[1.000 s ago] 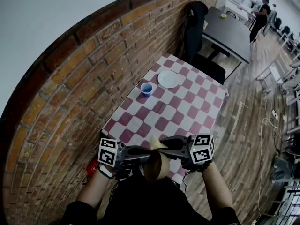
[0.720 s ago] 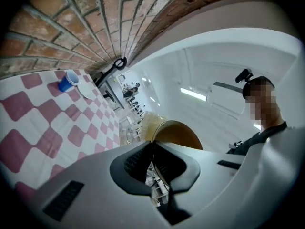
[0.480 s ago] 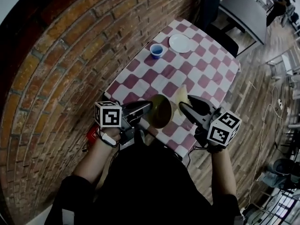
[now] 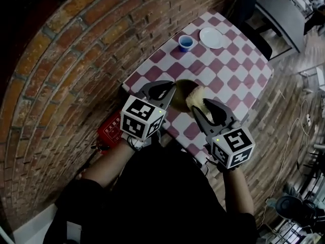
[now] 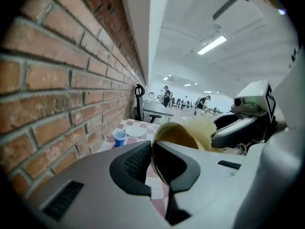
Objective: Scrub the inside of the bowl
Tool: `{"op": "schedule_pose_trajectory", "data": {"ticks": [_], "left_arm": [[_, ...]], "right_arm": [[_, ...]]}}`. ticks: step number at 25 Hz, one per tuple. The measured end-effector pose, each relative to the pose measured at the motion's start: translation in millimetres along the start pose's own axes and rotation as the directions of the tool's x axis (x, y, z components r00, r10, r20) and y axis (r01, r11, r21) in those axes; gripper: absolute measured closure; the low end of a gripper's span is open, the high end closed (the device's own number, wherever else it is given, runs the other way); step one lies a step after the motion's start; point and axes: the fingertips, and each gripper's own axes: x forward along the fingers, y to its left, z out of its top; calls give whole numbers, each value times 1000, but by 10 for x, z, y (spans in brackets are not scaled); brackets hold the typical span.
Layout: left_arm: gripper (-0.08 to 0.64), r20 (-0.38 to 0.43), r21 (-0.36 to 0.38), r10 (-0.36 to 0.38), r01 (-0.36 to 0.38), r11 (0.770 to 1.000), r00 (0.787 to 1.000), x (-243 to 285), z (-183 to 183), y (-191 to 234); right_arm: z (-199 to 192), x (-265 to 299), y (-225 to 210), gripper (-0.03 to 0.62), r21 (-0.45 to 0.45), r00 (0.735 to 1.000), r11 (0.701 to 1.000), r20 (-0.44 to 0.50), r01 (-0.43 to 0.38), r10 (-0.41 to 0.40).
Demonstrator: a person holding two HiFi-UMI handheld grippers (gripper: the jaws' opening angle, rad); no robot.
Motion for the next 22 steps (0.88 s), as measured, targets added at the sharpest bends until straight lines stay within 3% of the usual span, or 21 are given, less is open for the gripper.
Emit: {"op": "schedule_pose_trajectory", "data": {"ticks": [3, 5, 12, 16, 19, 22], "left_arm": [[528, 39, 144, 60, -65, 987, 997, -34, 77, -65], [526, 59, 188, 90, -99, 977, 994, -50, 82, -79], [527, 54, 333, 145, -155, 930, 988, -57, -78, -127], [528, 7, 421, 165, -153, 894, 986, -3, -252, -158], [528, -39, 436, 191, -156, 886, 981, 46, -432, -63], [528, -96, 352, 225, -179, 919, 970, 52, -639, 198]], "right_arm": [[-73, 171, -86, 437, 35, 998, 998, -36, 53, -51], [-120, 290, -75, 437, 28, 996, 998, -69, 60, -58], [-557, 652, 277, 438, -26, 962, 999, -271, -33, 25], [-776, 638, 306, 438, -96, 931, 994, -364, -50, 12], [-900, 554, 270, 438, -128, 914, 990, -405, -54, -3], [-946, 449, 238, 437, -93, 916, 995, -400, -48, 7]]}}
